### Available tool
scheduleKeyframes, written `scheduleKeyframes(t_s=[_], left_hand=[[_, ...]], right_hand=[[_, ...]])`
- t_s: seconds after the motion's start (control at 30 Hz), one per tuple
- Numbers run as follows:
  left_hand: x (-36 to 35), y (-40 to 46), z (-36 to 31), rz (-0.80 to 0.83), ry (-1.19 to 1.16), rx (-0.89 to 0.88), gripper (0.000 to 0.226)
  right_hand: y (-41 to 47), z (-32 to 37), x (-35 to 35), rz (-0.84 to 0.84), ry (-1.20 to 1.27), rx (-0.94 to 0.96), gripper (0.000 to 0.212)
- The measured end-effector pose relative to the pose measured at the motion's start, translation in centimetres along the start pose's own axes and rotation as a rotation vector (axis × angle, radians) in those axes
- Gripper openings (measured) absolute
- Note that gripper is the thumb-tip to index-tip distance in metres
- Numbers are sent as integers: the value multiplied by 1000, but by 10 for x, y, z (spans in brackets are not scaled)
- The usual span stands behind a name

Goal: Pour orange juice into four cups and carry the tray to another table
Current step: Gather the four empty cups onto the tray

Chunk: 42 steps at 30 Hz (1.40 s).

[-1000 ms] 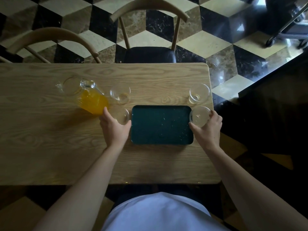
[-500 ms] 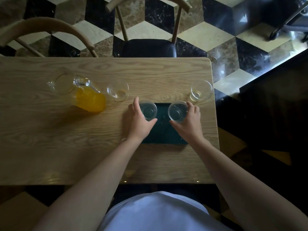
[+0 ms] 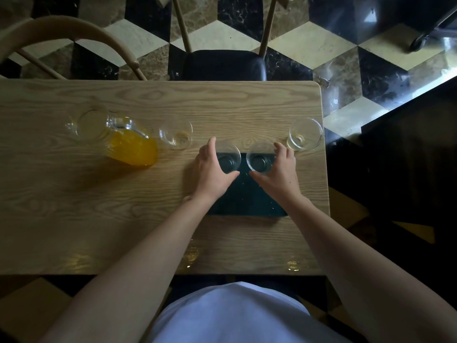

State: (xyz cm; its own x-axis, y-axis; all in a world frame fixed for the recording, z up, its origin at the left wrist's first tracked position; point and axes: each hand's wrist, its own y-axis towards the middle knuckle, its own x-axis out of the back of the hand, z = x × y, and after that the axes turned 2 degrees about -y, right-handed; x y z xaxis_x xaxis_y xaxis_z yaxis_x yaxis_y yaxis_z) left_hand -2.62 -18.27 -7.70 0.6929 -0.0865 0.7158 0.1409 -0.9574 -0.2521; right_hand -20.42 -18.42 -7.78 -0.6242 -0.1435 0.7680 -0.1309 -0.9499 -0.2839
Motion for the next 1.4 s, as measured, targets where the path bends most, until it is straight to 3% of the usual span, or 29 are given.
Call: scheduleKeyframes(t_s=[0.67, 0.83, 0.97, 1.03, 1.1, 1.4], left_hand=[[2, 0, 3, -5, -38, -7, 108], [22, 4, 4, -223, -132, 43, 81], [44, 29, 3, -409, -27, 18, 66], [54, 45, 2, -371, 94, 18, 70], [59, 61, -1, -270, 207, 36, 78], [76, 112, 0, 133, 522, 276, 104]], right_hand=[[-1, -2, -1, 58, 114, 20, 108], [1, -9, 8, 55, 192, 5, 112], [7, -16, 21, -109, 210, 8, 85], [17, -20, 28, -282, 101, 45, 70], [33, -25, 35, -354, -28, 14, 70], [87, -48, 48, -174, -206, -211, 107]])
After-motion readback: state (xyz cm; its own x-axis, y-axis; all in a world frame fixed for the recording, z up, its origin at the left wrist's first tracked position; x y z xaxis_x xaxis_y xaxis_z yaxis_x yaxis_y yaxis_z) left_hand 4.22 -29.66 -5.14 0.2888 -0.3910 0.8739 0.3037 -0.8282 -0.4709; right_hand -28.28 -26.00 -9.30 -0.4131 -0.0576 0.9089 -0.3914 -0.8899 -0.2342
